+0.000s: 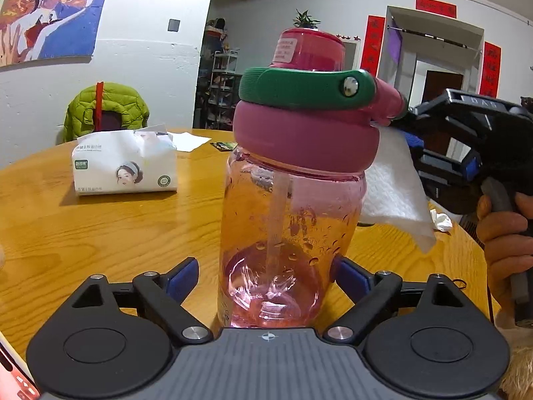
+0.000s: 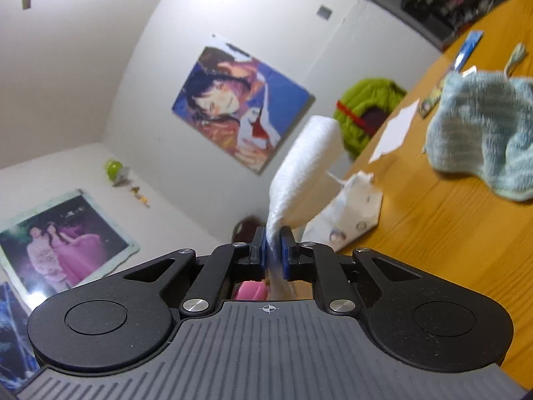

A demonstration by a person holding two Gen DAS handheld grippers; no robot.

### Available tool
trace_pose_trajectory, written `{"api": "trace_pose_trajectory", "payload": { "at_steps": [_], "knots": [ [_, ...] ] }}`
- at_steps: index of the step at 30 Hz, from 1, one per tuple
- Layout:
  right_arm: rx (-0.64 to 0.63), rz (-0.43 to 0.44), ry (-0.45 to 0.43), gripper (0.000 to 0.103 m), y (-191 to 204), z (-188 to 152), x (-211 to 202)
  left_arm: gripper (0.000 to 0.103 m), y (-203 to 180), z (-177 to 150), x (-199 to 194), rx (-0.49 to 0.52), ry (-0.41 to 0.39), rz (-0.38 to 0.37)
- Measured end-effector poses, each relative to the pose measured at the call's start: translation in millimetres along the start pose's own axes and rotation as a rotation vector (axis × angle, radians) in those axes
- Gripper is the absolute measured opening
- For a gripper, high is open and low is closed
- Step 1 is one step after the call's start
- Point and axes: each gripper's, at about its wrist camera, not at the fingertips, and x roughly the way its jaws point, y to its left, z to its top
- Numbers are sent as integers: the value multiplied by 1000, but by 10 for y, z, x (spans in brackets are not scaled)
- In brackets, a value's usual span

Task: Clean container
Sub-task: 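Hold the bottle with the left tool while the right tool wipes its side with the towel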

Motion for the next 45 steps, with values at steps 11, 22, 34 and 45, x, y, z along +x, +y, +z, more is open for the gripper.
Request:
{"api": "trace_pose_trajectory", "payload": {
  "at_steps": [11, 22, 34, 45],
  "knots": [
    [-136, -397, 23, 13, 83, -81, 145, 74, -8, -5, 2, 8, -8, -34],
    [255, 227, -14, 14, -317, -67, -31, 76, -23, -54, -77, 13, -30, -23],
    [277, -212, 246, 14, -520, -459, 473, 71, -149, -90, -32, 117, -28, 8],
    [-71, -584, 121, 42, -99, -261, 290, 77, -92, -91, -13, 68, -7, -2]
  ]
}}
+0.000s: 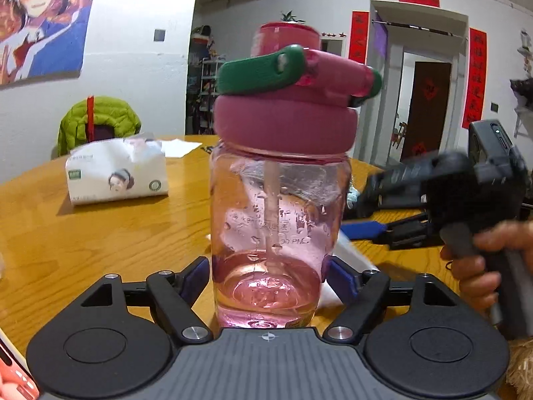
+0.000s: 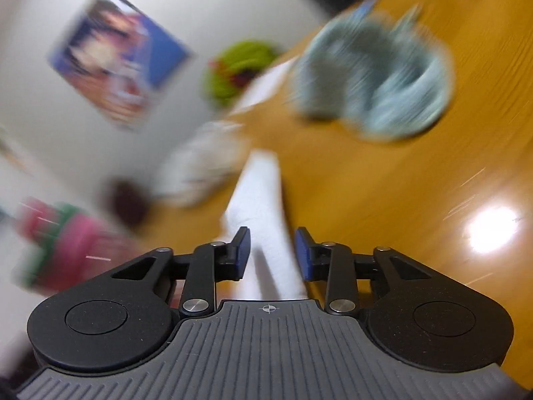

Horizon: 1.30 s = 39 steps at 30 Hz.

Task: Clean container
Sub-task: 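Hold the bottle with the left tool while the right tool wipes its side with the towel, then hold the bottle with the left tool while the right tool rubs the towel across it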

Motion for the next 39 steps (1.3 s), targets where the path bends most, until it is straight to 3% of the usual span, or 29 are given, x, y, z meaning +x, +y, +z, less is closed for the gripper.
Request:
{"api": "trace_pose_trajectory", "payload": {
  "at_steps": [2, 4, 7, 9, 13, 17, 19, 21, 22, 24, 27, 28, 31, 34, 36, 39],
  "knots": [
    [-91, -112, -76, 53, 86, 8, -112, 77, -7, 1, -2, 2, 0, 3],
    [-151, -104, -144, 57, 130, 15, -249, 78, -24, 0, -12, 12, -6, 10],
    [-213, -6, -97, 57, 239, 23, -170, 78, -11, 0, -39, 2, -17, 4],
    [-280, -8, -28, 56, 342, -2, -14, 78, -5, -2, -51, -4, -16, 0],
    [-408, -91, 74, 48, 424, -104, 171, 78, 3, 0, -81, -11, -21, -5],
    [-604, -191, 67, 26, 537, -283, 213, 79, 16, 1, -86, -19, -20, -10],
    [-695, -254, 56, 25, 607, -383, 224, 79, 18, -2, -89, -20, -22, -10],
    [-716, -273, 52, 20, 619, -399, 233, 80, 21, -7, -95, -22, -23, -7],
    [-703, -286, 44, 5, 598, -385, 217, 82, 24, -10, -97, -25, -23, -5],
    [-664, -320, 26, 5, 540, -345, 180, 83, 35, -16, -100, -32, -23, -3],
    [-458, -221, -13, 4, 286, -177, 21, 83, 42, -16, -101, -39, -23, -6],
    [-363, -145, -42, 4, 175, -106, -62, 83, 39, -16, -104, -37, -25, -5],
    [-48, 236, -150, 4, -215, 59, -340, 83, 32, -19, -127, -32, -39, -1],
    [163, 623, -150, 4, -475, 70, -388, 73, -4, -35, -176, -18, -55, -3],
    [213, 717, -115, 4, -510, 43, -340, 69, -58, -46, -196, 8, -65, 10],
    [215, 698, -27, 4, -472, -5, -214, 68, -85, -43, -190, 24, -68, 15]
  ]
}}
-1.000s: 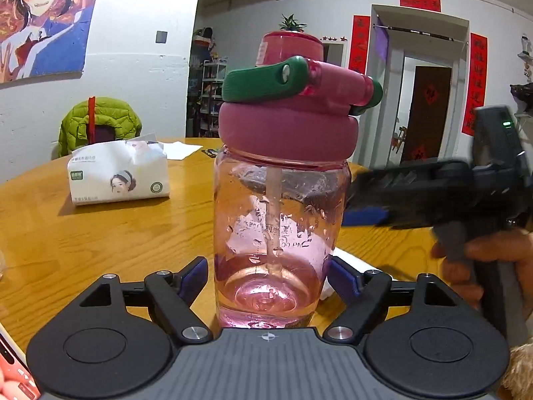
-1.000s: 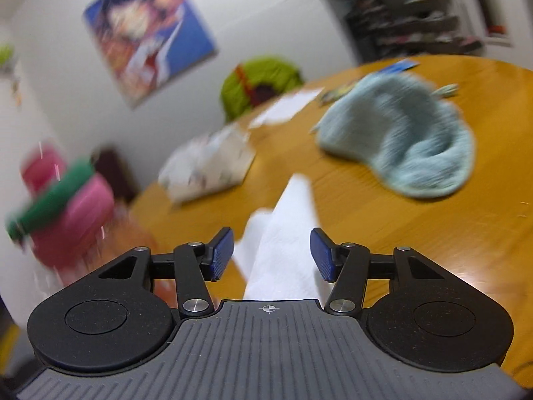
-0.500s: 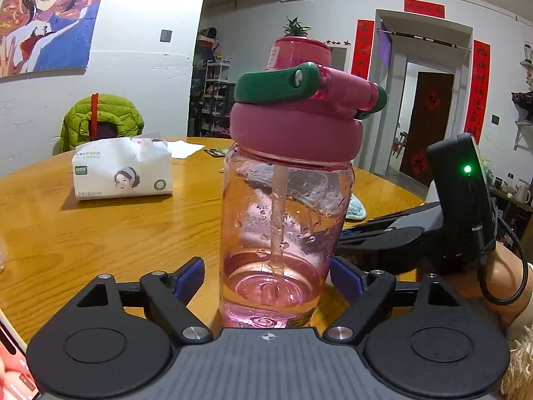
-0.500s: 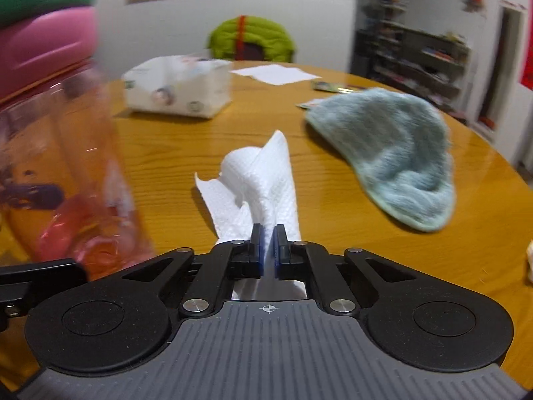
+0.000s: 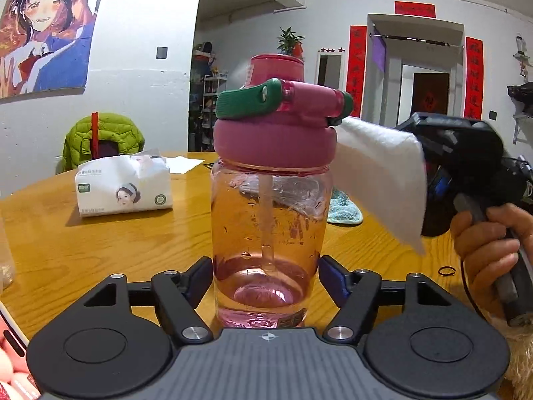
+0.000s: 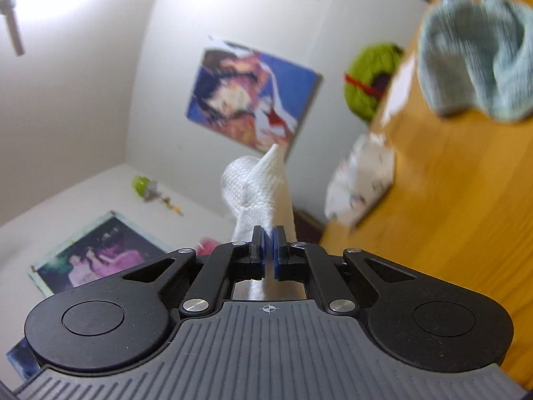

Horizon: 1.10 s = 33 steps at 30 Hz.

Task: Clean container
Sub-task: 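Hold the bottle with the left tool while the right tool rubs the towel across it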

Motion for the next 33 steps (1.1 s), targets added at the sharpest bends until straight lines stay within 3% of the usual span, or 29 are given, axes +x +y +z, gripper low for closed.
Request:
{"api": "trace_pose_trajectory", "payload": {
  "at_steps": [3, 7, 8, 9, 10, 14, 15, 19, 21, 22, 24, 27, 31, 33],
  "knots": [
    [-41, -132, 51, 5, -7, -72, 125, 68, -6, 25, 52, 22, 7, 3],
    [-142, -503, 174, 5, -56, -212, 344, 68, 24, 63, 140, 41, 13, -5],
    [-179, -556, 196, 6, -57, -251, 394, 68, 32, 66, 147, 41, 13, -7],
    [-210, -569, 199, 6, -28, -267, 414, 68, 40, 68, 154, 41, 14, -8],
    [-217, -519, 166, 6, 17, -247, 365, 68, 40, 65, 153, 43, 13, -7],
    [-166, -232, -7, 6, 152, -135, 66, 68, 39, 73, 169, 51, 16, -14],
    [-146, -202, -27, 6, 142, -131, 36, 68, 37, 79, 181, 57, 19, -13],
    [-126, -436, 98, 9, -35, -173, 208, 68, 31, 91, 219, 77, 25, -10],
    [-118, -491, 131, 9, -79, -184, 242, 68, 35, 88, 217, 76, 25, -12],
    [-135, -442, 102, 9, -26, -166, 203, 68, 35, 87, 216, 77, 25, -12],
    [-173, -260, -2, 9, 151, -119, 56, 68, 35, 85, 210, 79, 25, -14],
    [-185, -212, -31, 9, 209, -124, 23, 68, 37, 84, 204, 84, 26, -24],
    [-98, -466, 137, 10, -106, -152, 242, 68, 52, 84, 209, 80, 26, -34],
    [-97, -514, 168, 10, -165, -166, 297, 68, 45, 86, 210, 71, 31, -28]
  ]
}}
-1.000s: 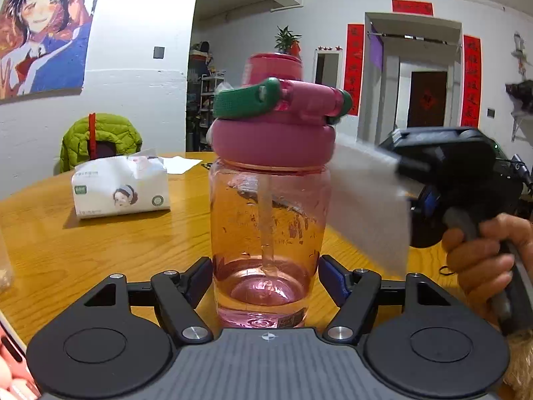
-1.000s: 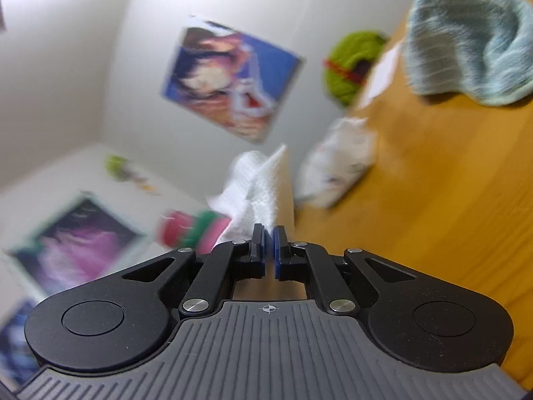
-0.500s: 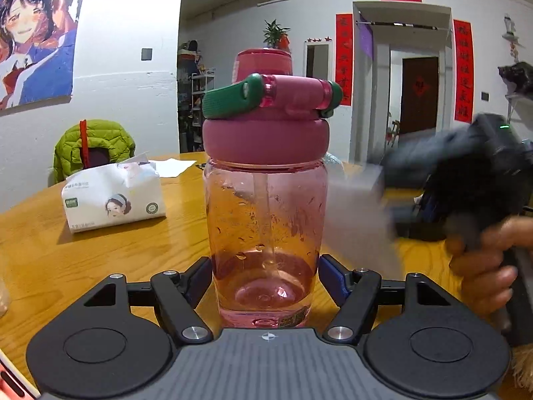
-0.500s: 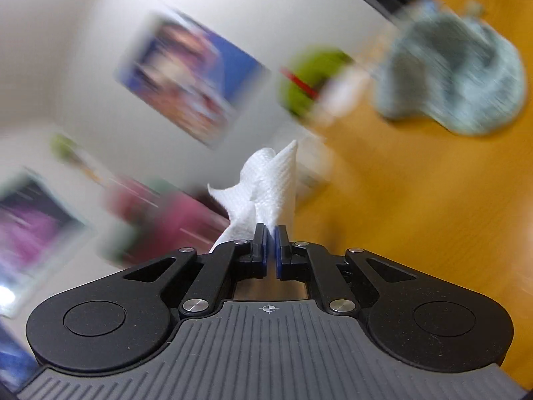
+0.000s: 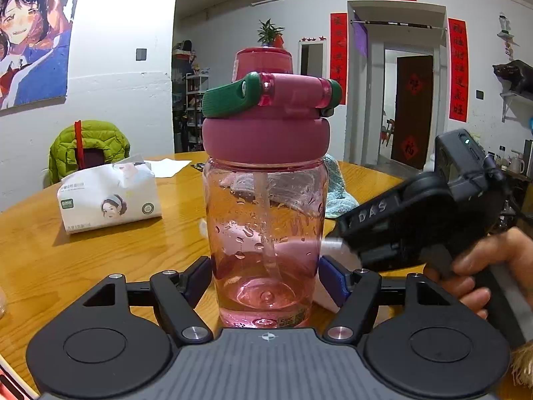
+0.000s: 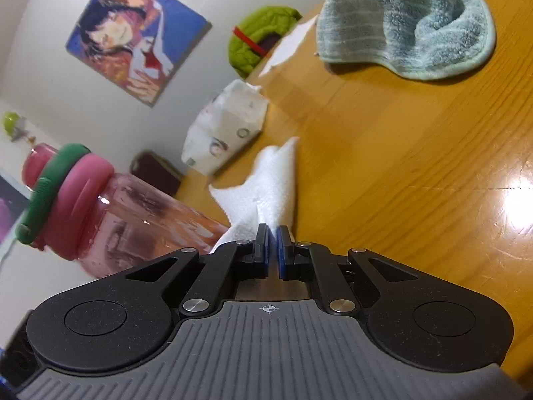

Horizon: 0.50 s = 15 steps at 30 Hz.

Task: Clean container
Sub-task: 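Hold the bottle with the left tool while the right tool rubs the towel across it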

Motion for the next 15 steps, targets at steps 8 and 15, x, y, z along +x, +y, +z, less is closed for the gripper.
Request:
{"api": "trace_pose_trajectory", "payload": {
  "at_steps": [8, 15],
  "knots": [
    [-31, 121, -110, 10, 163, 136, 6, 80, -146, -70, -291, -63, -22, 56],
    [-58, 103, -84, 10, 218, 63, 48, 77, -179, -21, -116, 10, -19, 52]
  ]
}}
